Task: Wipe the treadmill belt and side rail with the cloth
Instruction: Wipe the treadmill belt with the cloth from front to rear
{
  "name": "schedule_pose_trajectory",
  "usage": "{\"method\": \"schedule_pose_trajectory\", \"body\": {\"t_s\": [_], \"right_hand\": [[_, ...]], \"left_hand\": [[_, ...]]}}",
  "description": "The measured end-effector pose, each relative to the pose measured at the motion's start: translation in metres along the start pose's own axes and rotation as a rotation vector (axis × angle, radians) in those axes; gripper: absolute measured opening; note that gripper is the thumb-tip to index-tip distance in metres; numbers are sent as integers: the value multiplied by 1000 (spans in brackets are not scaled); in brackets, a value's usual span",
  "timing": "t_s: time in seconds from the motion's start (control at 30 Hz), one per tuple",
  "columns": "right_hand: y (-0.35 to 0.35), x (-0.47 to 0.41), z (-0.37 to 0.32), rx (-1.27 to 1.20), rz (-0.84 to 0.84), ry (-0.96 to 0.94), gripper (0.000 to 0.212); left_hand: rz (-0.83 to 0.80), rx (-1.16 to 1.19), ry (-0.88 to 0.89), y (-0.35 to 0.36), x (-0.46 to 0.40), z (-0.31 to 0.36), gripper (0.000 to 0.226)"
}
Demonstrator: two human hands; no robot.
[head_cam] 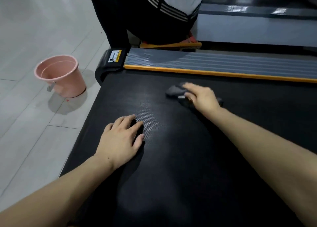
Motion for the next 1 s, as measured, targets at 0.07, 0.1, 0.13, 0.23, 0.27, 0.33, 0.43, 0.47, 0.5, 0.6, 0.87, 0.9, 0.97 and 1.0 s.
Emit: {"method": "schedule_pose_trajectory", "body": {"t_s": [0.07,0.1,0.13,0.23,0.27,0.33,0.43,0.47,0.5,0.6,0.87,0.9,0.97,1.0], "right_hand": [[-2,-19,17,15,22,154,33],[0,-17,17,15,26,172,33],[-1,-8,9,-3,30,165,33],[-3,54,-28,-109,-3,35,34],[-5,84,-44,-158,-51,-21,34],[-11,145,-75,-244,-173,-171,34],[-18,184,-94,-303,-329,-355,33],[-18,175,-88,-286,-329,-369,33],[-16,157,-79,-251,-305,-349,33],[-7,82,-45,-127,-107,-104,37],[6,124,-103,-175,-98,-82,37],[6,149,-121,-200,-177,-172,38],[7,185,-142,-238,-317,-332,38],[8,188,-142,-259,-363,-376,37]], "left_hand": [[-21,-3,1,-5,5,-1,51],[-34,-19,12,-6,7,-2,52],[-54,-32,30,-7,10,-1,54],[-144,-52,59,-8,17,6,64],[-170,-43,61,-9,21,9,68],[-227,-32,64,-10,29,13,68],[-250,-48,98,-23,46,13,56],[-247,-53,96,-29,52,11,56],[-252,-61,85,-35,58,9,60],[-275,-45,55,-49,74,10,81],[-266,-96,89,-79,97,11,77],[-254,-78,61,-77,95,9,68],[-242,-71,67,-69,89,5,56],[-247,-101,103,-64,87,3,54]]}}
Point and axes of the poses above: each hand's wrist, its own x-axis away from the middle knuckle, its own y-axis out of the palm, z = x × y, the point moved 3 cm from there along -x, towards the middle knuckle, and after that the axes turned 2 degrees about -x, right-handed, at the moved point
